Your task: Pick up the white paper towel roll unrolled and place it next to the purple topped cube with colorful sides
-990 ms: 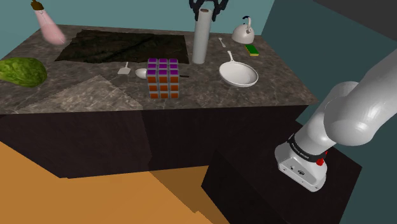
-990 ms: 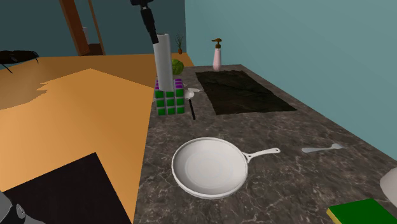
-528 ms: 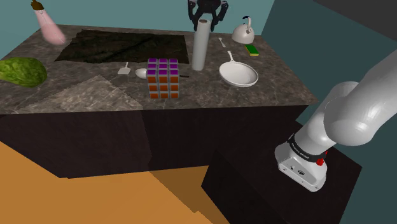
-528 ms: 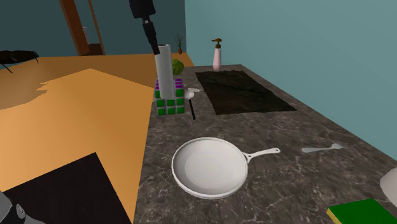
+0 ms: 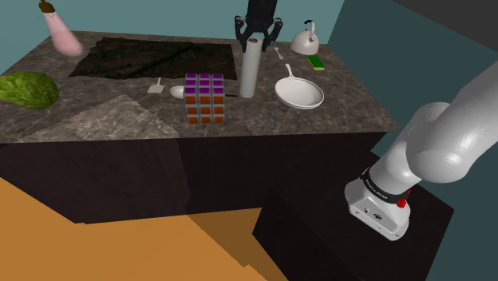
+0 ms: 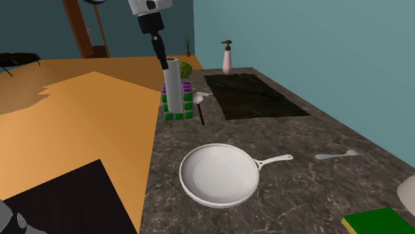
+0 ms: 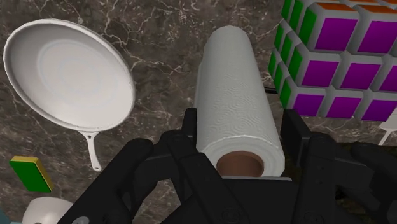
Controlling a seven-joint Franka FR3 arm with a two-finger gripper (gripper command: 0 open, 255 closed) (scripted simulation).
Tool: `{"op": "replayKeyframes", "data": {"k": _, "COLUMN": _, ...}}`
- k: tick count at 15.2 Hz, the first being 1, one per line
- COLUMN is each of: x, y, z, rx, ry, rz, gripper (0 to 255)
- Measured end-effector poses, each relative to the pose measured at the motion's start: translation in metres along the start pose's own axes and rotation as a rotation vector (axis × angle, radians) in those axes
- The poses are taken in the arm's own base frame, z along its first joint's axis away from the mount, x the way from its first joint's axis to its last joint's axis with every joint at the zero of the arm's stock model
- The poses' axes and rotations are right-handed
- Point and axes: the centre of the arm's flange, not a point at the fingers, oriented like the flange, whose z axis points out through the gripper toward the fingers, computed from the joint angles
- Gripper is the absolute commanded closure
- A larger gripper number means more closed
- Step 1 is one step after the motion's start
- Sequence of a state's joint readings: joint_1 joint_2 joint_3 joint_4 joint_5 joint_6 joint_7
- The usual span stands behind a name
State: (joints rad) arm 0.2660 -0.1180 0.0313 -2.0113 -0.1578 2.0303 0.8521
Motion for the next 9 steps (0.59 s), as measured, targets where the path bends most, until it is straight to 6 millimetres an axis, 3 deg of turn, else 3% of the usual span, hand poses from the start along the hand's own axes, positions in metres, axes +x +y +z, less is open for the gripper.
{"op": "replayKeyframes", "data": {"k": 9, "x": -0.009, "y": 0.001, "z": 0.046, "rx": 0.0, "ry": 0.0, "rz": 0.0, "gripper": 255}}
